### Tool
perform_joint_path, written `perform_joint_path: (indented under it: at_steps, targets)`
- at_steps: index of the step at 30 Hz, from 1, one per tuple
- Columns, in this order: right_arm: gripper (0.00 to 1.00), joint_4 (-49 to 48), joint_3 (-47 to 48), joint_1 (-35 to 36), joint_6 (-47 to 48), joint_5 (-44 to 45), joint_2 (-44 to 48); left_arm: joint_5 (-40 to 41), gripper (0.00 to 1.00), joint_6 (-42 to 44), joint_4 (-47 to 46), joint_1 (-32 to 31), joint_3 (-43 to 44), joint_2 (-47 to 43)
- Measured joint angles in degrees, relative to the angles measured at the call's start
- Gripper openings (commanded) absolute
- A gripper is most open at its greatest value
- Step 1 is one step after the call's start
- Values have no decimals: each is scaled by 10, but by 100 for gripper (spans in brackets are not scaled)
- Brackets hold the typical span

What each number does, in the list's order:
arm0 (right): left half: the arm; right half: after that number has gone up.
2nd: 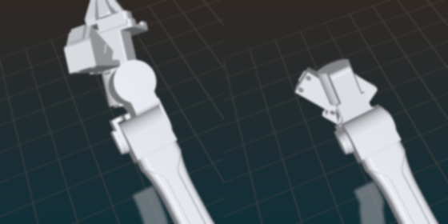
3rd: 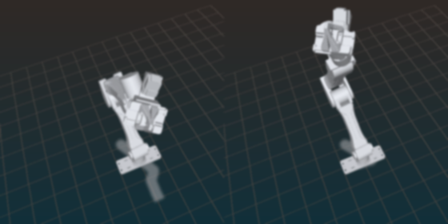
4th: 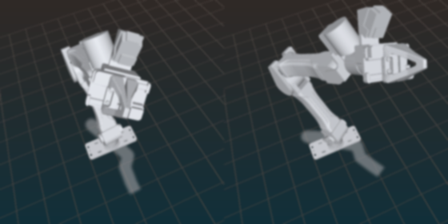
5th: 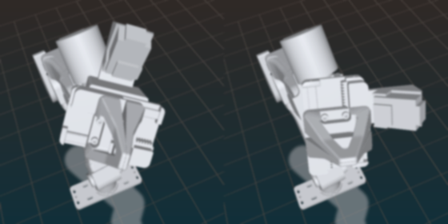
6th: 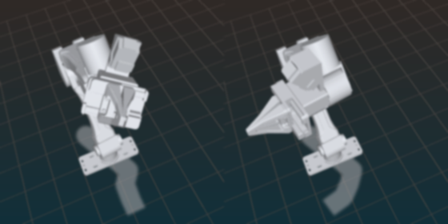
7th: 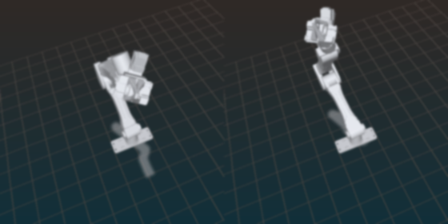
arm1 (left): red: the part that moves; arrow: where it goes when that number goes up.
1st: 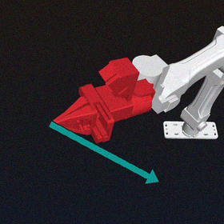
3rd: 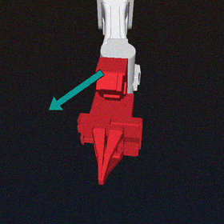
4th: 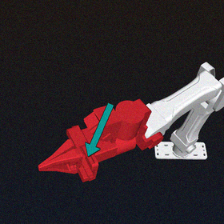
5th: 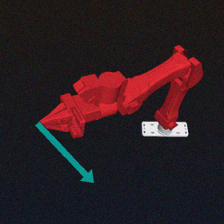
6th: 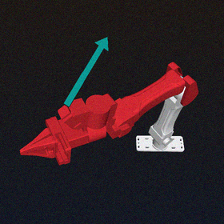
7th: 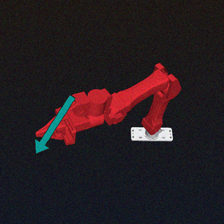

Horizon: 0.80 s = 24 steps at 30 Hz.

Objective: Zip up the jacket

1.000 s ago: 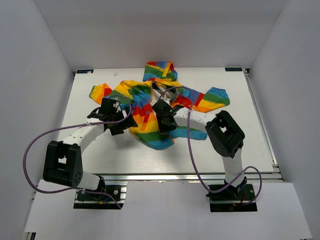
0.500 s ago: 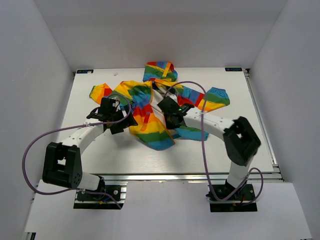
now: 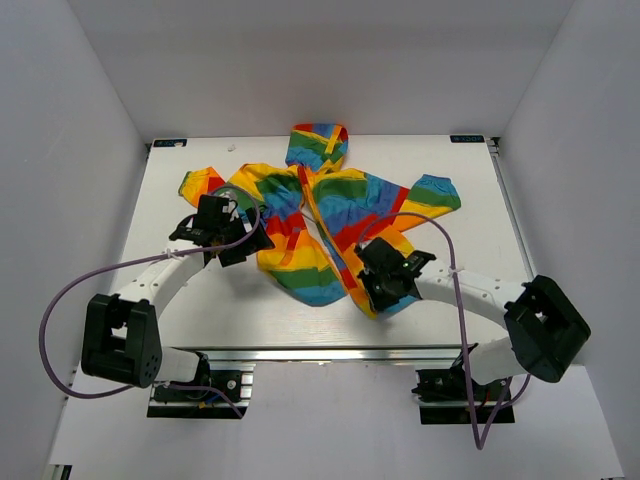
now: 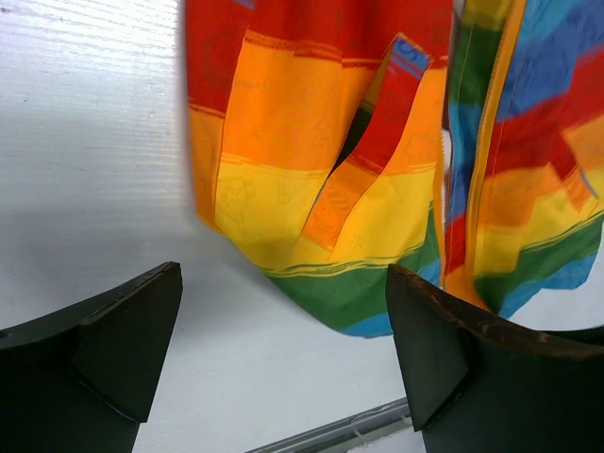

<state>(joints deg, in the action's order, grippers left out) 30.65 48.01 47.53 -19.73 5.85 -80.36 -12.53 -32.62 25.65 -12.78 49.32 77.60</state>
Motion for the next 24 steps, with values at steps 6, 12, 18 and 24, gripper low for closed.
perform_joint_path:
  at_steps: [6, 12, 18, 24]
  targets:
    - [60, -28, -57, 1, 10, -43, 6, 0, 98, 0, 2, 0, 0, -3]
    - [79, -42, -43, 1, 18, -42, 64, 0, 98, -2, 7, 0, 0, -3]
    - [75, -27, -38, -6, 6, -9, 75, 0, 98, -3, 11, 0, 0, -8]
    - [72, -15, -62, -14, -4, 17, 76, 0, 98, -4, 12, 0, 0, -8]
